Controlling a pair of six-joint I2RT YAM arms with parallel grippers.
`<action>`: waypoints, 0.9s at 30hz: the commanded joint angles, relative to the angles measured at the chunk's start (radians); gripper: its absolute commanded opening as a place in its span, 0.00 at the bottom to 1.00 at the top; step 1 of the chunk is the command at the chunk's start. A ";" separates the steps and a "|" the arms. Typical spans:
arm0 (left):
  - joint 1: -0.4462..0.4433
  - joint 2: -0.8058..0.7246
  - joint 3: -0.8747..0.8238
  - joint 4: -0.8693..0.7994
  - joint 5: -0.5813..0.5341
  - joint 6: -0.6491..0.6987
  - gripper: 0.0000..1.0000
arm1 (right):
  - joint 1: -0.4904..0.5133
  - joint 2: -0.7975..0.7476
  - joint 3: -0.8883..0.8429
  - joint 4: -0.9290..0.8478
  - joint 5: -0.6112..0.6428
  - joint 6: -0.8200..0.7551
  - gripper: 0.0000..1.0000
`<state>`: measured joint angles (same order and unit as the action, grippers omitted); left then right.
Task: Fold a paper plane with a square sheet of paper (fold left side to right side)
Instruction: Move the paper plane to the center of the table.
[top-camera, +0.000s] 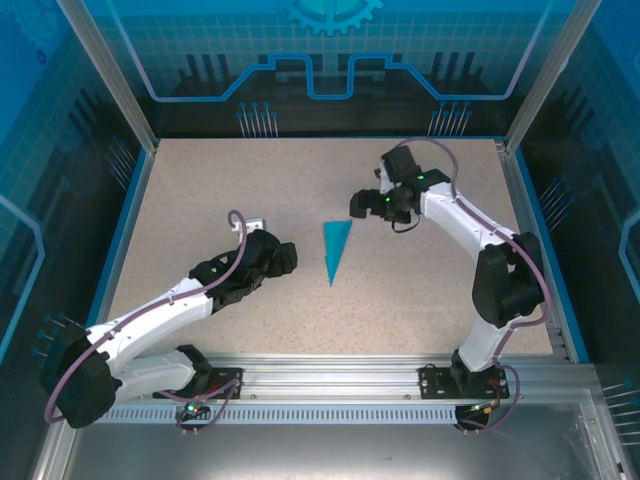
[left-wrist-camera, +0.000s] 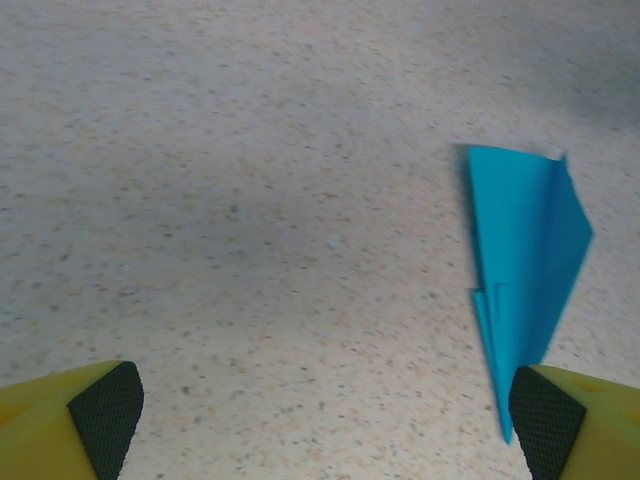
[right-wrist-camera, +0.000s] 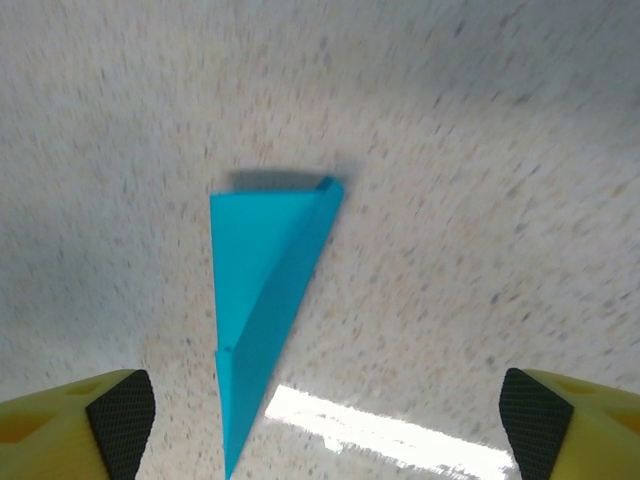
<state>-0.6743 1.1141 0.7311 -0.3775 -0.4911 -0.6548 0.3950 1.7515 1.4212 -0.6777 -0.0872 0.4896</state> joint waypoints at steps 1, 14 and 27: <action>-0.001 -0.021 0.004 -0.072 -0.091 -0.034 0.98 | 0.091 0.021 -0.018 -0.035 0.054 0.035 0.94; -0.001 -0.067 -0.046 -0.054 -0.079 -0.034 0.99 | 0.243 0.260 0.127 -0.142 0.223 0.099 0.90; -0.001 -0.069 -0.036 -0.066 -0.076 -0.032 0.99 | 0.223 0.215 0.054 -0.075 0.072 0.122 0.06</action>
<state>-0.6743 1.0618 0.7021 -0.4221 -0.5461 -0.6804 0.6292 2.0087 1.4937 -0.7570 0.0200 0.5968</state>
